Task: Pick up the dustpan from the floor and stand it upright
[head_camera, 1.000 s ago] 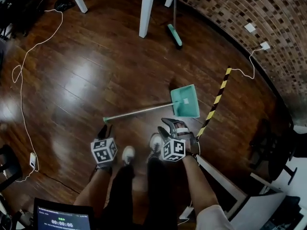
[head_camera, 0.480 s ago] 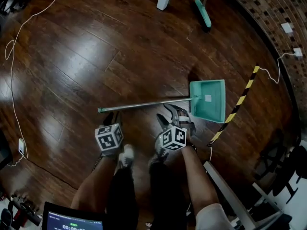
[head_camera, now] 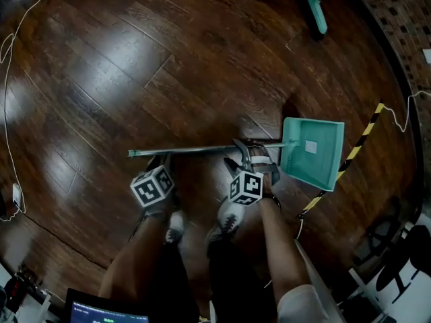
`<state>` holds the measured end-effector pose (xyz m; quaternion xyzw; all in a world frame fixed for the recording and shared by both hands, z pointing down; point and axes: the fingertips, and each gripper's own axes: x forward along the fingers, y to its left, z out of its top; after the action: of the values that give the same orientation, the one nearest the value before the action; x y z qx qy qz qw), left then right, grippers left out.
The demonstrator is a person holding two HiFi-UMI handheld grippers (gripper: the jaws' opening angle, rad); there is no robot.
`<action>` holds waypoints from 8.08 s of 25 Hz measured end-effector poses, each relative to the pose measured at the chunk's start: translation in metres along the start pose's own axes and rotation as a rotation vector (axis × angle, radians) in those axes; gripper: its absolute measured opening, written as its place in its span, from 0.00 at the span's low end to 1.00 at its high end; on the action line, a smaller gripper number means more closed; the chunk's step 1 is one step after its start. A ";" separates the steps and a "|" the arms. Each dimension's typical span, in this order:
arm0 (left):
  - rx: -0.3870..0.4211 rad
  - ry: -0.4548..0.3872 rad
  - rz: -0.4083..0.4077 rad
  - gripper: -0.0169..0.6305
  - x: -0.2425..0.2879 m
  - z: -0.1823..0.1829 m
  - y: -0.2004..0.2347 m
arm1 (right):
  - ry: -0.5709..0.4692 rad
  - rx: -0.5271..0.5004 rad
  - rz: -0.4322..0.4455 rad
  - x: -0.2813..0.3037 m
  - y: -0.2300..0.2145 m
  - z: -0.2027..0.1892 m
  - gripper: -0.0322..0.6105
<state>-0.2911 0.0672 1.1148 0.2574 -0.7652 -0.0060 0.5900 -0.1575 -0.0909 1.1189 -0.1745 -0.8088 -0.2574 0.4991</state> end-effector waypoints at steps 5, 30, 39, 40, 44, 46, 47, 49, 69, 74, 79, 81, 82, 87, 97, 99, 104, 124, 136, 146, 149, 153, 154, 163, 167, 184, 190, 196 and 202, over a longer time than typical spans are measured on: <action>-0.033 -0.056 -0.040 0.31 0.015 0.012 -0.001 | 0.050 -0.050 0.025 0.028 0.010 -0.012 0.53; -0.267 -0.042 -0.132 0.24 0.094 0.029 -0.014 | 0.052 -0.062 0.081 0.091 0.001 0.002 0.40; -0.359 -0.011 -0.055 0.21 0.104 0.038 -0.008 | 0.018 -0.045 0.119 0.092 0.000 0.004 0.35; -0.364 -0.003 -0.057 0.23 0.104 0.037 -0.009 | 0.013 -0.048 0.107 0.092 -0.002 0.004 0.23; -0.432 0.088 -0.071 0.39 0.108 0.027 -0.010 | -0.011 -0.071 0.092 0.087 0.002 0.005 0.19; -0.455 0.118 -0.031 0.35 0.109 0.020 -0.003 | -0.024 -0.085 0.079 0.086 0.008 0.006 0.19; -0.455 0.112 -0.015 0.27 0.109 0.018 0.000 | -0.030 -0.087 0.071 0.086 0.009 0.006 0.19; -0.458 0.084 -0.014 0.26 0.109 0.019 0.002 | -0.038 -0.092 0.062 0.087 0.008 0.006 0.19; -0.282 -0.226 -0.264 0.16 -0.075 0.112 -0.146 | -0.071 0.193 -0.154 -0.057 -0.058 0.033 0.20; -0.032 -0.328 -0.331 0.15 -0.147 0.133 -0.234 | -0.100 0.352 -0.219 -0.124 -0.094 0.023 0.19; 0.313 -0.350 -0.475 0.15 -0.202 0.121 -0.339 | -0.140 0.529 -0.306 -0.189 -0.120 -0.006 0.19; 0.461 -0.349 -0.545 0.15 -0.220 0.106 -0.377 | -0.158 0.591 -0.338 -0.213 -0.123 -0.024 0.19; 0.537 -0.351 -0.583 0.15 -0.229 0.098 -0.394 | -0.170 0.622 -0.351 -0.225 -0.124 -0.032 0.19; 0.845 -0.371 -0.797 0.15 -0.265 0.050 -0.464 | -0.228 0.760 -0.390 -0.271 -0.118 -0.073 0.19; 1.267 -0.356 -1.254 0.15 -0.323 -0.054 -0.533 | -0.392 1.056 -0.509 -0.334 -0.076 -0.134 0.21; 1.307 -0.322 -1.291 0.15 -0.330 -0.074 -0.541 | -0.370 1.119 -0.544 -0.343 -0.060 -0.149 0.23; 1.339 -0.282 -1.364 0.18 -0.351 -0.107 -0.554 | -0.324 1.226 -0.599 -0.374 -0.016 -0.176 0.30; 1.157 -0.335 -1.178 0.03 -0.452 -0.013 -0.515 | -0.441 1.185 -0.892 -0.560 -0.061 -0.110 0.07; 1.209 -0.590 -1.157 0.03 -0.693 0.113 -0.532 | -0.539 1.103 -1.102 -0.811 -0.096 0.059 0.07; 1.193 -0.805 -1.157 0.03 -0.875 0.130 -0.522 | -0.728 1.112 -1.297 -1.019 -0.073 0.148 0.07; 1.226 -0.819 -1.171 0.03 -0.904 0.114 -0.523 | -0.753 1.074 -1.316 -1.056 -0.072 0.158 0.07; 1.227 -0.875 -1.159 0.03 -0.930 0.111 -0.520 | -0.802 1.039 -1.326 -1.090 -0.066 0.174 0.07; 1.224 -0.885 -1.153 0.03 -0.934 0.112 -0.518 | -0.822 1.052 -1.330 -1.094 -0.060 0.174 0.07; 1.225 -0.917 -1.099 0.03 -0.955 0.122 -0.491 | -0.791 1.030 -1.314 -1.091 -0.036 0.195 0.07; 1.220 -0.901 -1.111 0.03 -0.953 0.124 -0.475 | -0.791 1.031 -1.314 -1.085 -0.033 0.209 0.07; 1.181 -0.824 -1.161 0.03 -1.009 0.022 -0.334 | -0.816 1.044 -1.270 -1.088 0.135 0.287 0.07; 1.171 -0.809 -1.136 0.03 -1.043 -0.067 -0.244 | -0.826 1.074 -1.243 -1.087 0.258 0.306 0.07; 1.173 -0.775 -1.110 0.03 -1.087 -0.111 -0.175 | -0.778 1.112 -1.230 -1.099 0.343 0.336 0.07; 1.218 -0.799 -1.121 0.03 -1.121 -0.109 -0.145 | -0.776 1.124 -1.244 -1.116 0.369 0.366 0.07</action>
<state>0.0559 0.4232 0.0942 0.8358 -0.5467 0.0244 -0.0449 0.2704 0.3946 0.0720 0.4851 -0.8737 0.0277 -0.0238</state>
